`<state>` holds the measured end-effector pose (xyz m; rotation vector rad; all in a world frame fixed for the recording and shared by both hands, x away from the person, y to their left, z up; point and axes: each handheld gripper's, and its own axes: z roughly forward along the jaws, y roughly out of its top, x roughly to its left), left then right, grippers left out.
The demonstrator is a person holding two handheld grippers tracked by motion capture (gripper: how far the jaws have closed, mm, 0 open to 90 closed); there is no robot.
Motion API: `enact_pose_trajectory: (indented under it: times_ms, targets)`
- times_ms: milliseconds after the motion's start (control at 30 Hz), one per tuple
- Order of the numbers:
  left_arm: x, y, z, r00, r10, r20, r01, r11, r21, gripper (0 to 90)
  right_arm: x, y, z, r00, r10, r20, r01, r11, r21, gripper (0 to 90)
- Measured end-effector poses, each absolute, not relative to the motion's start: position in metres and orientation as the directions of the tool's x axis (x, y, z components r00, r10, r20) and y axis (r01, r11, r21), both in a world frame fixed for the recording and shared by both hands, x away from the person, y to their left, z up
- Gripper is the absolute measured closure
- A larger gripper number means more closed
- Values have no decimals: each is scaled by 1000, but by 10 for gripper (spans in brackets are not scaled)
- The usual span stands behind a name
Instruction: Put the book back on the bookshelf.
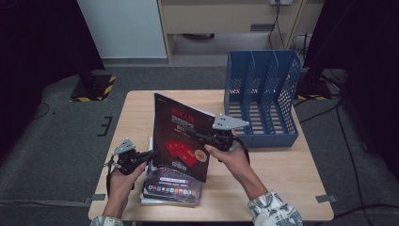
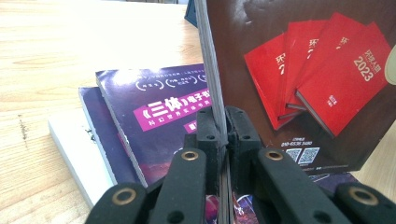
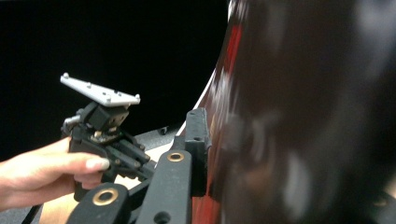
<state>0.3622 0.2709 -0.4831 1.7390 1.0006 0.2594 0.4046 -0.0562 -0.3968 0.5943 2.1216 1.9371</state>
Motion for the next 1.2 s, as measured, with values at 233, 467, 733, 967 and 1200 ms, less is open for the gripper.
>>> enact_pose_trajectory:
  times_ms: [233,467,733,967,1200]
  targets:
    - [362,270,-482,627,733,-266,486,-101,868,841,410,-55,-376,-888,444,121,162,55,985,769]
    - [362,271,-483,626,734,-261,486,-106,867,835,414,-48,-368,-895,423,143,192,76,978,728]
    - [362,272,-483,620,744,-248,483,-114,868,800,420,-48,-360,-888,426,174,228,79,970,866]
    - [365,284,-490,484,850,-210,495,-67,866,308,424,-46,-357,-883,437,169,226,80,971,869]
    - [368,300,-498,410,899,-155,530,-97,842,97,431,-47,-344,-869,473,142,202,77,976,869]
